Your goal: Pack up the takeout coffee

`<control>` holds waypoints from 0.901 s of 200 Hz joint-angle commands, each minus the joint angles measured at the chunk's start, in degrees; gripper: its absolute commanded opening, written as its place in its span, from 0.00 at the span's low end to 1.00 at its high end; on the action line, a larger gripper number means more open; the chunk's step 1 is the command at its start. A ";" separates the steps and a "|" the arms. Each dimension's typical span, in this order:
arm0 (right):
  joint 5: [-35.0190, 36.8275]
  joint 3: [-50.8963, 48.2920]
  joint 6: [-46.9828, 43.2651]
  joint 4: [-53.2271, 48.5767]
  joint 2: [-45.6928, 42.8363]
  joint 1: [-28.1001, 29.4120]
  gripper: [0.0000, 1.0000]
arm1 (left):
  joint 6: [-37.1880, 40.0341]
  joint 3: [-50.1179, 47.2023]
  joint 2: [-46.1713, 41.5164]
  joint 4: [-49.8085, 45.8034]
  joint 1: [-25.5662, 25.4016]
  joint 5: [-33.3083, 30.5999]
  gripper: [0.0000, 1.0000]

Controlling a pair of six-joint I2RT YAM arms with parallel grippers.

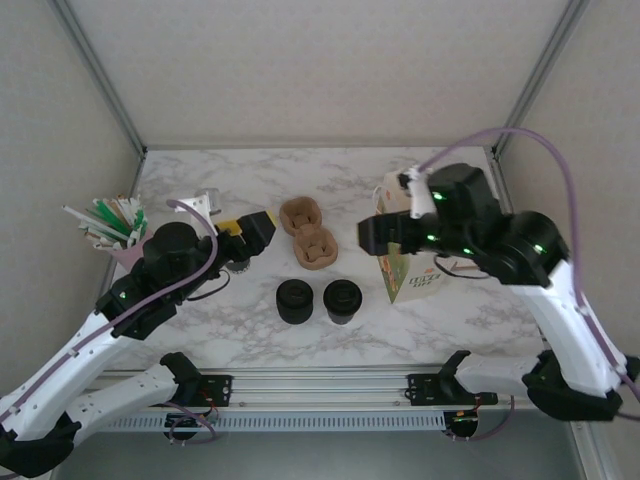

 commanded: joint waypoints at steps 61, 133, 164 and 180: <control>9.68 22.23 -2.81 -6.15 26.89 9.07 0.99 | -0.42 -7.47 -11.62 -6.10 0.98 -10.35 1.00; 7.08 37.85 -5.93 -11.54 49.19 4.33 0.87 | 0.88 -11.96 -10.19 -1.31 0.92 -8.88 1.00; 4.83 33.71 -6.13 -7.75 52.06 1.35 0.81 | 1.65 -13.36 -7.07 1.41 1.58 -7.51 0.99; 3.87 32.39 -6.25 -6.53 53.67 0.03 0.78 | 1.87 -13.36 -4.35 3.18 3.32 -4.39 0.97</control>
